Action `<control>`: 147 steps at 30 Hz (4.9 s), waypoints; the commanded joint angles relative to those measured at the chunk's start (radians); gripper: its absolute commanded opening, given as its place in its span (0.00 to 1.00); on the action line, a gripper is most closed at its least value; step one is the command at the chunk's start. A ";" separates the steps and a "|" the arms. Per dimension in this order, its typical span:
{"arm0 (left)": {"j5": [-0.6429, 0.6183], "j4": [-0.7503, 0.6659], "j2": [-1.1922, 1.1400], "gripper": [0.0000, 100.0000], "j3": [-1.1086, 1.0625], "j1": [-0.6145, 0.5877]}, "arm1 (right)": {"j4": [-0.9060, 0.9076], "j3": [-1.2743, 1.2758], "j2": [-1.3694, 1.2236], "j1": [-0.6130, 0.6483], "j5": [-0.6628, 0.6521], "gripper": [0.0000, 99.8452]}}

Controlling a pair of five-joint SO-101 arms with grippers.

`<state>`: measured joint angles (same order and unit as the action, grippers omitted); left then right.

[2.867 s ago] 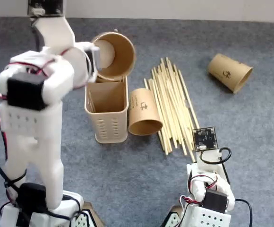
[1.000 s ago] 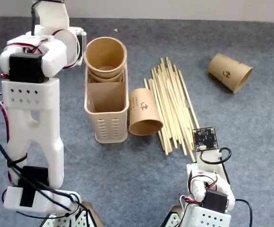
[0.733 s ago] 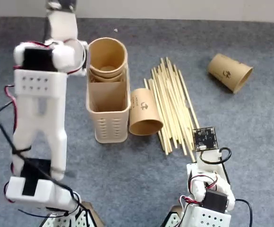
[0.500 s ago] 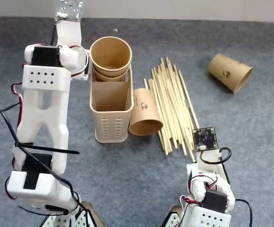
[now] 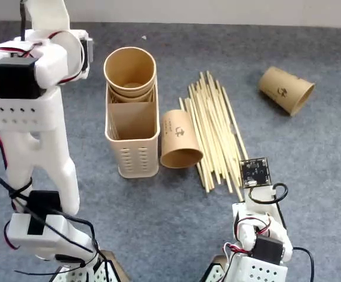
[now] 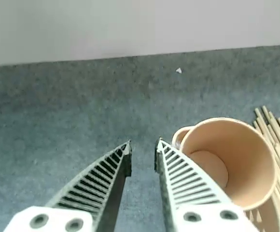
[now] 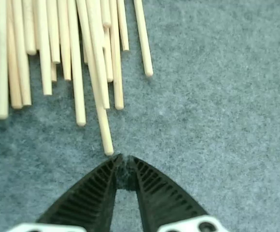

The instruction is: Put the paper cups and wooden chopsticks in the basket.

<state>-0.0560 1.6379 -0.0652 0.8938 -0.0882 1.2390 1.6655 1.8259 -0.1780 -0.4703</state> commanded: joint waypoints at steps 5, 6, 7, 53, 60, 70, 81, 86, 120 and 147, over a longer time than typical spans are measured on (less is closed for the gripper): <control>0.009 -0.017 -0.093 0.11 -0.157 0.084 | -0.015 0.143 0.004 -0.008 -0.008 0.01; 0.011 -0.028 -0.114 0.11 -0.183 0.093 | -0.015 0.143 0.004 -0.008 -0.008 0.01; 0.012 -0.043 -0.137 0.11 -0.211 0.099 | -0.015 0.143 0.004 -0.008 -0.008 0.01; 0.012 -0.104 -0.206 0.11 -0.114 0.048 | -0.015 0.143 0.004 -0.008 -0.008 0.01; 0.012 -0.104 -0.059 0.11 0.068 0.044 | -0.015 0.143 0.004 -0.008 -0.008 0.01; 0.012 0.098 0.200 0.10 0.068 -0.139 | -0.054 0.136 0.007 -0.087 -0.044 0.01; 0.005 0.017 0.323 0.10 -0.786 -0.358 | -0.234 -0.360 -0.058 -0.102 0.035 0.15; -0.072 -0.258 0.332 0.11 -1.159 -0.272 | -0.444 -0.470 -0.378 -0.088 0.043 0.15; -0.097 -0.640 0.321 0.11 -1.506 -0.257 | -0.828 -2.184 -2.749 -0.136 1.000 0.12; -0.095 -0.675 0.323 0.11 -1.543 -0.199 | 0.223 -2.936 -2.482 -0.096 0.396 0.01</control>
<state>-0.1419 0.9751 0.2340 -0.6559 -0.3030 1.3479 -1.1715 -0.7058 -0.2762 -0.0959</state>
